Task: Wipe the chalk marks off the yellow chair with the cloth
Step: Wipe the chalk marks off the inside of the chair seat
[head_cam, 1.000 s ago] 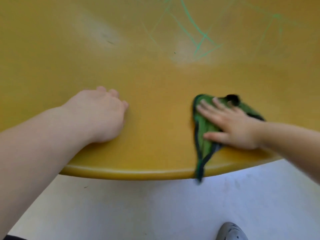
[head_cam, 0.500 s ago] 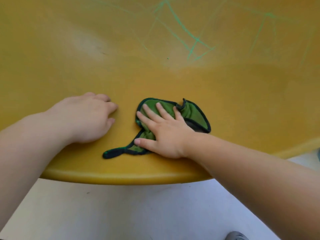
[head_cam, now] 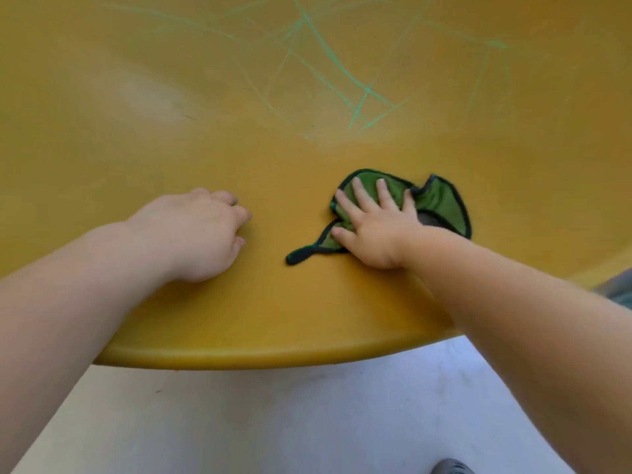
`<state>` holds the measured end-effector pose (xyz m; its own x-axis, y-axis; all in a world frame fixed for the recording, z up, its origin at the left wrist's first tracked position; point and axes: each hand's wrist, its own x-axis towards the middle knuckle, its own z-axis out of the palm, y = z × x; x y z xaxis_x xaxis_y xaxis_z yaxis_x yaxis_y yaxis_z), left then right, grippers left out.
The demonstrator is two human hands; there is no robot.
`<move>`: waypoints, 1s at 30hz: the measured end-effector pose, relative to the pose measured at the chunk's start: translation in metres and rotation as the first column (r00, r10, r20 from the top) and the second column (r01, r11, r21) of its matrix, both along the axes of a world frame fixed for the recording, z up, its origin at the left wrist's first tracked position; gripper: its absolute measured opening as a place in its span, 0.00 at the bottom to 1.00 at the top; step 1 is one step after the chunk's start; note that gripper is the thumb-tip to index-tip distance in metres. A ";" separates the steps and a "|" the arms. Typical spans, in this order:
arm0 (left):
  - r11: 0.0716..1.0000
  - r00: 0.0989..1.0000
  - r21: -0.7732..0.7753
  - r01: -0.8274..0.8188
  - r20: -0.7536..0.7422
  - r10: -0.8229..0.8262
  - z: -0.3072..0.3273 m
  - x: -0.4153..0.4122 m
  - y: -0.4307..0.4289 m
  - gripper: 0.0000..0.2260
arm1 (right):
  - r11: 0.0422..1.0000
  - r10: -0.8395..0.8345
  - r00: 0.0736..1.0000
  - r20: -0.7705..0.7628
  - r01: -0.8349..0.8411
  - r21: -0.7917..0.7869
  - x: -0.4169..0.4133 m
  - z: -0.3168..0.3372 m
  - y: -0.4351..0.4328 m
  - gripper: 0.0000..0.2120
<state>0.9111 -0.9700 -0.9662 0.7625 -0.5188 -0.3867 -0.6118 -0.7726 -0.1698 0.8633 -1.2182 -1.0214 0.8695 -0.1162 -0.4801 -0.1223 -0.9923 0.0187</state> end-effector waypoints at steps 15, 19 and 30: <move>0.869 0.960 -0.424 0.254 0.002 -0.280 -0.040 -0.004 -0.148 0.28 | 0.929 -0.036 0.977 -0.208 -0.044 -0.368 -0.071 0.076 -0.140 0.42; 0.831 0.948 -0.460 0.312 0.098 -0.302 -0.052 0.003 -0.168 0.31 | 0.966 0.050 0.970 -0.238 -0.108 -0.236 -0.082 0.059 -0.100 0.40; 0.841 0.956 -0.473 0.264 0.011 -0.293 -0.093 0.029 -0.167 0.38 | 0.863 -0.072 0.997 0.035 0.080 -0.499 -0.043 0.036 -0.122 0.48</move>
